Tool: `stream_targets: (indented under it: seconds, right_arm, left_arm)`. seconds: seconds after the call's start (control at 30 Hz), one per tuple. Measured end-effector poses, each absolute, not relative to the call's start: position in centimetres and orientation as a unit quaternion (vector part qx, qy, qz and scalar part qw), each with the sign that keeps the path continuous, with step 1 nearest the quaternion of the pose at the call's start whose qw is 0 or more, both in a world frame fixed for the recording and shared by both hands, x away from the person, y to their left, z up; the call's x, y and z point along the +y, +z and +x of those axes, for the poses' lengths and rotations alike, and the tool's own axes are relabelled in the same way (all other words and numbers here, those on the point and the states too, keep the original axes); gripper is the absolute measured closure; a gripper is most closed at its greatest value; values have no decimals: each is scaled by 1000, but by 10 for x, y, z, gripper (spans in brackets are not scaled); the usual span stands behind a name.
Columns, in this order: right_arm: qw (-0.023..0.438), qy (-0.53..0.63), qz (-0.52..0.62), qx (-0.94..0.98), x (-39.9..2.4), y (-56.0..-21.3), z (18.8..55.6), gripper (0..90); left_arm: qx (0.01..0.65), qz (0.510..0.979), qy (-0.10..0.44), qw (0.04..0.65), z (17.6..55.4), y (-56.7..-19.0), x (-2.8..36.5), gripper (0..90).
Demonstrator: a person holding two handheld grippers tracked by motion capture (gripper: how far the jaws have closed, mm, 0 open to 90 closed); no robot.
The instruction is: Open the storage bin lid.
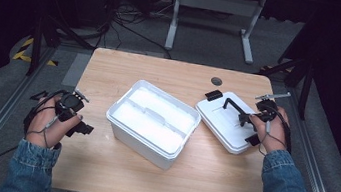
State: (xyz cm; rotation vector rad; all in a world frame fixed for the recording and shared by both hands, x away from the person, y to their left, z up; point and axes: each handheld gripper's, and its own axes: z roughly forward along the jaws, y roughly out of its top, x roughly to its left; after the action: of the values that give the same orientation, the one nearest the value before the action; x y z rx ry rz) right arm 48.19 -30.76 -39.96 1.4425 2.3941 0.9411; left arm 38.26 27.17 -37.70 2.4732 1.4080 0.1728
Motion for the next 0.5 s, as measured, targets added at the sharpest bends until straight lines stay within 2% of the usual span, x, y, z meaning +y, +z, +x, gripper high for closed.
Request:
stream_targets:
  seconds: [0.5]
  right_arm:
    - [78, 299, 500, 809, -310, -420, 482, 846]
  left_arm:
    - [490, 858, 57, 142, 383, -378, 271, 195]
